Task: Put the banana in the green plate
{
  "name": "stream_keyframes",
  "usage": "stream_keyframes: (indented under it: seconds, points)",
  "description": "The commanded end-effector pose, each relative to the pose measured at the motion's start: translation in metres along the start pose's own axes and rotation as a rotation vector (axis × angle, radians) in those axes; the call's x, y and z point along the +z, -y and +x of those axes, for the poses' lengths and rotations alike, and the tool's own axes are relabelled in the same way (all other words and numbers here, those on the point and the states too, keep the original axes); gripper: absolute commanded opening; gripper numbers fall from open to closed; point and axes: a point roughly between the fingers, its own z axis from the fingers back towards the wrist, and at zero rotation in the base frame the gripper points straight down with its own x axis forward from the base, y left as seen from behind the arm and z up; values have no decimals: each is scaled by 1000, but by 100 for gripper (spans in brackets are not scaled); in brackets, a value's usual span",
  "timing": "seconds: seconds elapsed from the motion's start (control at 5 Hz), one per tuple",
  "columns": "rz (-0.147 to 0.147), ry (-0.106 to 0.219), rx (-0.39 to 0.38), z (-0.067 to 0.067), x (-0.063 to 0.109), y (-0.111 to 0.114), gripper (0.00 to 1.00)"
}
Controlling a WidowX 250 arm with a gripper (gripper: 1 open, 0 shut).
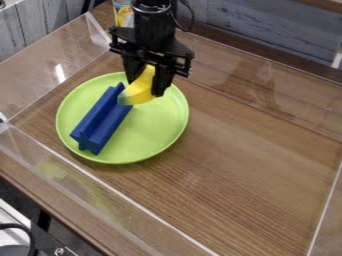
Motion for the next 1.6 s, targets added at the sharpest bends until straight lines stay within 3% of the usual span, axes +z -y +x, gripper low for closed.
stream_keyframes:
  seconds: [0.0, 0.6, 0.8, 1.4]
  points:
    - [6, 19, 5, 3, 4, -4, 0]
    - [6, 3, 7, 1, 0, -6, 0]
    - [6, -3, 7, 1, -1, -6, 100]
    - [1, -20, 2, 1, 2, -1, 100]
